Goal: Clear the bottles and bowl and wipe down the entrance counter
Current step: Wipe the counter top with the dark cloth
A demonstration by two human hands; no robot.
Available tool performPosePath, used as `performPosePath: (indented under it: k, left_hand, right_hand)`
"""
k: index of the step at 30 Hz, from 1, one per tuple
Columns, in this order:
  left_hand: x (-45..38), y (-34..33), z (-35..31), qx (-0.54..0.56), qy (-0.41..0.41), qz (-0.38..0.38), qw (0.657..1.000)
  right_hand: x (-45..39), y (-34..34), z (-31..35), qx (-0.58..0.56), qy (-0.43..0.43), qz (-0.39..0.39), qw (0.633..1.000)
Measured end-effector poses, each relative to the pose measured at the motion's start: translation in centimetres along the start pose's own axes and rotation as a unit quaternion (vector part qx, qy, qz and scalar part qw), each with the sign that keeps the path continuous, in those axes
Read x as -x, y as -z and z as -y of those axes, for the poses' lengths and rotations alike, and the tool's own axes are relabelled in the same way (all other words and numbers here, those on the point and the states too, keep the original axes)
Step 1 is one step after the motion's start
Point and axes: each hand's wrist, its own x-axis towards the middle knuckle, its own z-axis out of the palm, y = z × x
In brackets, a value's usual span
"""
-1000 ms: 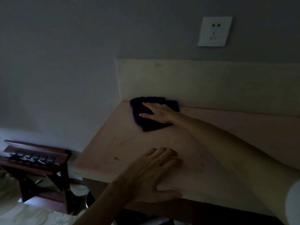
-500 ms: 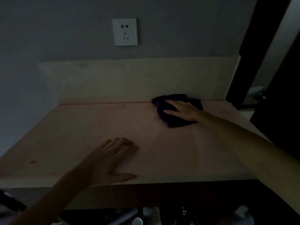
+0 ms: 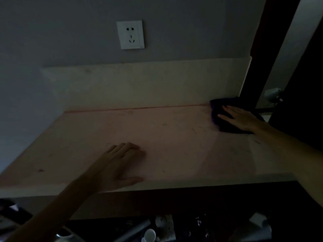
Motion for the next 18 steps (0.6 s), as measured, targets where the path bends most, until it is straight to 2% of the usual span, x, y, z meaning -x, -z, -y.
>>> performPosePath:
  k: [3,8,13,18]
  left_hand:
    - [1.8,0.5,1.6,-0.008,-0.015,0.012,1.000]
    - [5.6,0.4,6.5,-0.008,0.008,0.036,0.999]
    - [6.6,1.0,8.1,-0.015,-0.010,0.036,0.999]
    - [7.4,0.6,8.1,-0.040,-0.026,0.011,0.999]
  right_hand:
    - [0.5,-0.3,2.2,0.013,0.007,0.006,1.000]
    - [0.8,-1.5,10.3,0.008,0.087,0.012,0.996]
    - [-1.5,-3.2,22.7,0.026,0.196,0.014,0.980]
    - [-4.9,-4.7,37.0,0.033,0.318,0.027,0.947]
